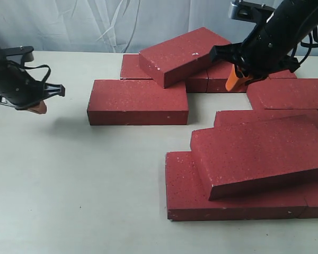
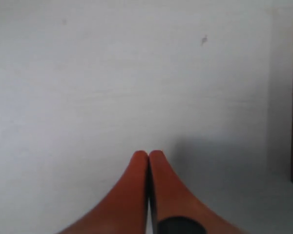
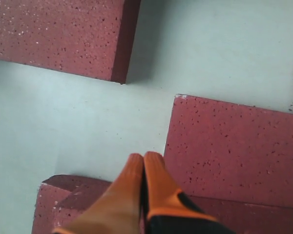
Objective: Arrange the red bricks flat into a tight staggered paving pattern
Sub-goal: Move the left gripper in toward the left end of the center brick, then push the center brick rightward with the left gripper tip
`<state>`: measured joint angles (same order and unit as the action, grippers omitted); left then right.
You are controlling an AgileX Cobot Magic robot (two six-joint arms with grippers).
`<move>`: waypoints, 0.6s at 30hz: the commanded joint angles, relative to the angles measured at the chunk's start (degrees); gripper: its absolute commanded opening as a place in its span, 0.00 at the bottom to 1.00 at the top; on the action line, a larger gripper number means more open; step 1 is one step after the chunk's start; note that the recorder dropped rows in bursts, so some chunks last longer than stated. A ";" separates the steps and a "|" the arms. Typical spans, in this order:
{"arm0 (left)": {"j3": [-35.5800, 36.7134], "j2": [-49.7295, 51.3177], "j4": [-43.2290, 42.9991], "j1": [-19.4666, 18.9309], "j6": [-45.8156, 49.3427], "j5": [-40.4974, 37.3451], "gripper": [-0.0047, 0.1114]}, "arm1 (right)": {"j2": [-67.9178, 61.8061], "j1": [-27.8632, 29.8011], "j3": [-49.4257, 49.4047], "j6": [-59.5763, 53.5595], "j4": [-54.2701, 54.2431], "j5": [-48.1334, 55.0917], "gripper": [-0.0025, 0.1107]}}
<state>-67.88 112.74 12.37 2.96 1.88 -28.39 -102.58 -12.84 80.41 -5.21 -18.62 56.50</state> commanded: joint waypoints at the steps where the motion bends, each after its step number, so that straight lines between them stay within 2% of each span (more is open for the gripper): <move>1: -3.31 3.88 1.08 2.49 0.43 -0.28 0.04 | 0.17 0.24 -0.33 -0.15 -0.02 -0.54 0.02; 4: -6.11 6.05 2.45 3.59 0.83 -1.52 0.04 | 0.05 0.24 -0.33 -0.15 -0.02 -0.54 0.02; 8: -8.65 8.18 9.23 3.95 6.29 -1.62 0.04 | 0.05 0.24 -0.33 -0.15 -0.22 -0.52 0.02; 18: -9.25 12.53 33.50 4.04 30.31 -5.92 0.04 | 0.05 0.24 -0.33 -0.15 -0.62 -0.75 0.02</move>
<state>-76.97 123.76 39.42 6.82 25.32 -32.52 -102.58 -12.84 80.41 -5.10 -19.08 56.08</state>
